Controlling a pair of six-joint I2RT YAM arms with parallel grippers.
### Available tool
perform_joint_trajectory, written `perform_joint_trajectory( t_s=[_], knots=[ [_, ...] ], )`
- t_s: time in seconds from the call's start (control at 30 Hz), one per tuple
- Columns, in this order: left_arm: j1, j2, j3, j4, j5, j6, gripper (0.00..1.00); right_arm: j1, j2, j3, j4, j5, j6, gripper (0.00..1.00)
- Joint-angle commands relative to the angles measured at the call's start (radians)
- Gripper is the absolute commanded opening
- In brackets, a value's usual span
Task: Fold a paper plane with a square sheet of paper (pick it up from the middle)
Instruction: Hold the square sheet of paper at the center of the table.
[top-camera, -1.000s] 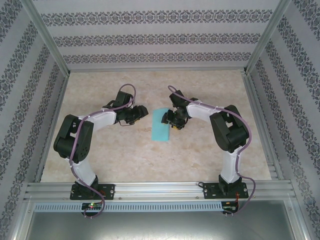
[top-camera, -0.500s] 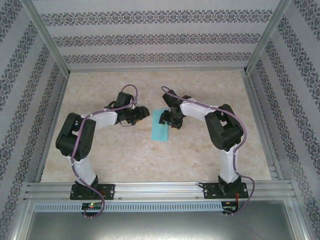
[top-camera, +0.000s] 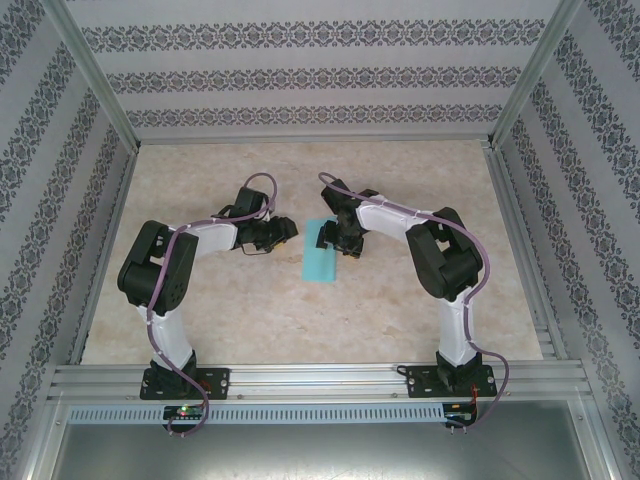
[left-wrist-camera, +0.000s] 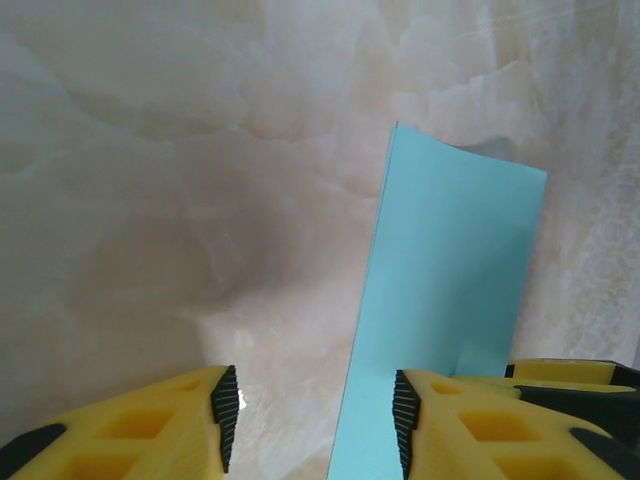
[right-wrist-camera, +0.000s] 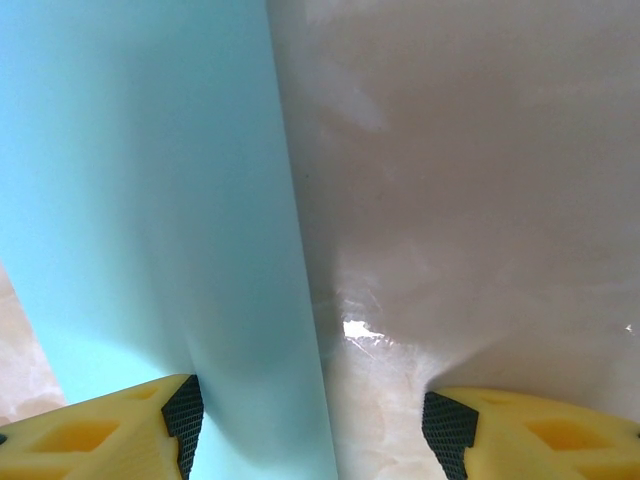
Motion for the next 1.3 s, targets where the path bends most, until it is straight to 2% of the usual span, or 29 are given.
perform_joint_trajectory(
  t_s=[0.0, 0.37, 0.73, 1.27],
  knots=[
    [0.018, -0.014, -0.027, 0.045, 0.026, -0.005, 0.44, 0.004, 0.178, -0.089, -0.025, 0.080, -0.034, 0.67],
    [0.027, -0.021, -0.036, 0.066, 0.063, 0.004, 0.38, -0.004, 0.190, -0.087, -0.038, 0.095, -0.042, 0.65],
    [0.021, 0.013, -0.020, 0.128, 0.182, 0.021, 0.31, -0.008, 0.205, -0.085, -0.037, 0.095, -0.040, 0.64],
    [-0.024, 0.071, 0.041, 0.116, 0.243, 0.038, 0.30, -0.019, 0.222, -0.087, -0.028, 0.079, -0.014, 0.66]
  ],
)
